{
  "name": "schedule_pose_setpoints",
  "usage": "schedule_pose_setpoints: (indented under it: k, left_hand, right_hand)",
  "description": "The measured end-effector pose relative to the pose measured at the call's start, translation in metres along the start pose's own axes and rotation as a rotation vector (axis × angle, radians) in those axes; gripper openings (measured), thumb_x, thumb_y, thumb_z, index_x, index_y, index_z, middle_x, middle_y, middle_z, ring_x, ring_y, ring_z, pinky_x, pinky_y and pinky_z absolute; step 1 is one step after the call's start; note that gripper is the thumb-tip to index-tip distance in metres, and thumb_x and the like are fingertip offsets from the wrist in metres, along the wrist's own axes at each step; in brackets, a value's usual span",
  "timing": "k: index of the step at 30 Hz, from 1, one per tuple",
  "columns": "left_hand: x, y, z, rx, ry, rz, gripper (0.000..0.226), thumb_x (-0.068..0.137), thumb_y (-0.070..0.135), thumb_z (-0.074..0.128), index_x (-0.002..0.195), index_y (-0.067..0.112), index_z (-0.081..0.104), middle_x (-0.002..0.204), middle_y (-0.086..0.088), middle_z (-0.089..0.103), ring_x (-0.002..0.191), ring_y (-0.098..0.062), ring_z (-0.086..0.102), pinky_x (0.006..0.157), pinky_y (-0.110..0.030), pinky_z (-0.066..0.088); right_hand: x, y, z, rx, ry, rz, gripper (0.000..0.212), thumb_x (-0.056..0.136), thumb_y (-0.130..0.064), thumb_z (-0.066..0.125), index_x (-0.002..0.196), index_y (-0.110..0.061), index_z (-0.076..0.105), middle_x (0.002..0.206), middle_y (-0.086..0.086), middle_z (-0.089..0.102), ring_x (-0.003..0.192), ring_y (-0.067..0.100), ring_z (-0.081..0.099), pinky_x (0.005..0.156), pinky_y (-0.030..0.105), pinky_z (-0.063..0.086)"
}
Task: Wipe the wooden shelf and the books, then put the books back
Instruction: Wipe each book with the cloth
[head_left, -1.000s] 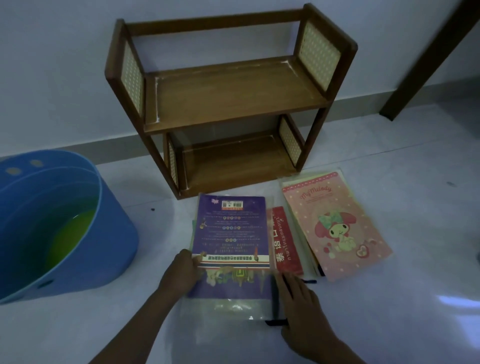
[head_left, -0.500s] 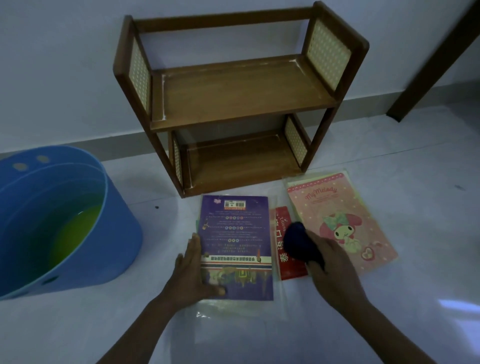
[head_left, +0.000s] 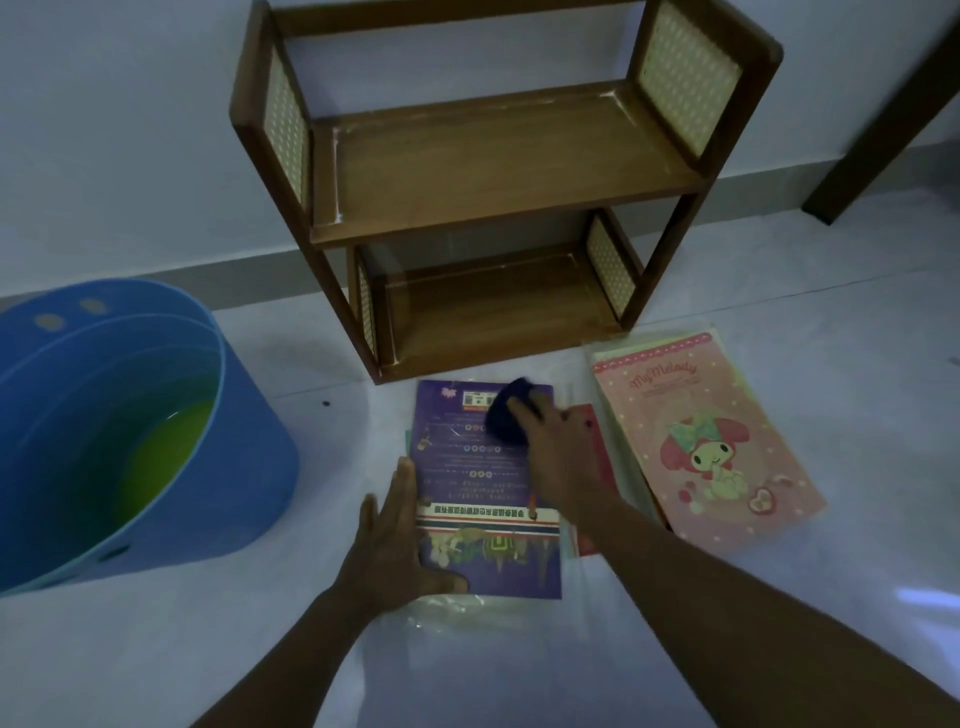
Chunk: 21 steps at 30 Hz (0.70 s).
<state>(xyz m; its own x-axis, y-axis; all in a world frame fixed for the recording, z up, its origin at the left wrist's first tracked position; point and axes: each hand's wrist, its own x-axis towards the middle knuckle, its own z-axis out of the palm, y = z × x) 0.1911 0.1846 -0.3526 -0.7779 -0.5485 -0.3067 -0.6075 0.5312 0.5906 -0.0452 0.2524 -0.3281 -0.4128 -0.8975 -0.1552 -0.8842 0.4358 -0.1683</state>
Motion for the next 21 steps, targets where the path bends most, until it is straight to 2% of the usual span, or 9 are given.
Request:
schedule_pose_setpoints:
  k: [1,2,4,6,9,14,17,19,21]
  left_hand:
    - [0.000,0.001,0.000,-0.004,0.005,-0.005,0.132,0.053,0.086,0.059,0.124,0.050,-0.046,0.162,0.003,-0.006,0.149,-0.014,0.000,0.117,-0.041,-0.009]
    - [0.000,0.001,-0.001,-0.005,0.011,-0.011,0.131,0.052,0.088,0.057,0.123,0.051,-0.046,0.162,0.003,-0.007,0.149,-0.014,-0.001,0.117,-0.042,-0.009]
    - [0.001,0.002,-0.001,0.029,0.007,-0.016,0.131,0.051,0.091,0.053,0.127,0.048,-0.044,0.161,0.002,-0.010,0.148,-0.014,-0.006,0.119,-0.047,-0.006]
    - [0.001,-0.001,0.003,0.064,0.001,-0.037,0.133,0.052,0.091,0.054,0.138,0.040,-0.034,0.161,0.003,-0.011,0.148,-0.013,-0.007,0.120,-0.051,-0.005]
    - [0.000,-0.005,0.007,0.038,0.009,-0.069,0.134,0.055,0.089,0.056,0.149,0.030,-0.019,0.162,0.003,-0.007,0.149,-0.013,-0.006,0.119,-0.051,-0.004]
    - [-0.003,-0.002,0.006,0.098,-0.001,-0.060,0.134,0.057,0.091,0.052,0.148,0.024,-0.020,0.161,0.000,-0.015,0.147,-0.013,-0.013,0.119,-0.050,-0.004]
    - [-0.002,-0.003,0.002,0.168,-0.007,-0.069,0.136,0.053,0.094,0.047,0.141,0.023,-0.029,0.155,0.002,-0.024,0.145,-0.015,-0.017,0.117,-0.049,-0.004]
    - [-0.002,-0.003,0.003,0.233,-0.020,-0.050,0.139,0.048,0.099,0.036,0.143,0.018,-0.025,0.153,0.000,-0.024,0.146,-0.019,-0.013,0.117,-0.051,-0.001]
    - [-0.001,-0.004,0.005,0.265,-0.015,-0.040,0.144,0.046,0.100,0.033,0.148,0.012,-0.016,0.155,-0.003,-0.018,0.147,-0.021,-0.009,0.116,-0.052,0.002]
  right_hand:
    - [0.008,-0.005,-0.006,0.024,-0.025,0.140,0.071,0.087,-0.020,0.053,0.150,-0.025,0.020,0.157,0.011,0.017,0.122,0.044,0.040,0.100,0.046,0.038]
    - [0.011,-0.020,-0.009,0.018,-0.037,0.180,0.072,0.088,-0.023,0.051,0.150,-0.025,0.015,0.158,0.012,0.012,0.124,0.045,0.037,0.102,0.048,0.036]
    - [0.002,-0.061,-0.004,0.047,-0.068,0.064,0.071,0.090,-0.022,0.051,0.150,-0.025,0.013,0.159,0.012,0.007,0.125,0.045,0.034,0.101,0.050,0.038]
    - [-0.017,-0.098,0.001,0.074,-0.119,-0.153,0.069,0.093,-0.017,0.050,0.150,-0.025,0.013,0.159,0.010,0.005,0.126,0.049,0.029,0.099,0.053,0.038]
    - [-0.013,-0.078,0.002,0.001,-0.054,-0.247,0.068,0.093,-0.013,0.048,0.150,-0.026,0.015,0.159,0.007,0.010,0.126,0.045,0.030,0.098,0.050,0.039]
    - [-0.026,-0.001,0.011,0.041,0.008,0.118,0.073,0.083,-0.017,0.058,0.148,-0.029,0.026,0.156,0.008,0.023,0.123,0.041,0.043,0.097,0.046,0.045]
    - [-0.083,-0.034,0.036,0.038,0.096,-0.119,0.068,0.063,-0.022,0.079,0.127,-0.031,0.056,0.135,0.007,0.056,0.089,0.036,0.062,0.075,0.039,0.055]
    - [-0.118,-0.050,0.047,0.073,0.053,-0.293,0.073,0.058,-0.023,0.081,0.125,-0.036,0.053,0.133,-0.001,0.058,0.084,0.029,0.063,0.070,0.035,0.057]
    - [-0.130,-0.040,0.046,0.092,0.060,-0.304,0.081,0.057,-0.019,0.080,0.129,-0.039,0.048,0.135,-0.006,0.056,0.085,0.024,0.062,0.068,0.031,0.058]
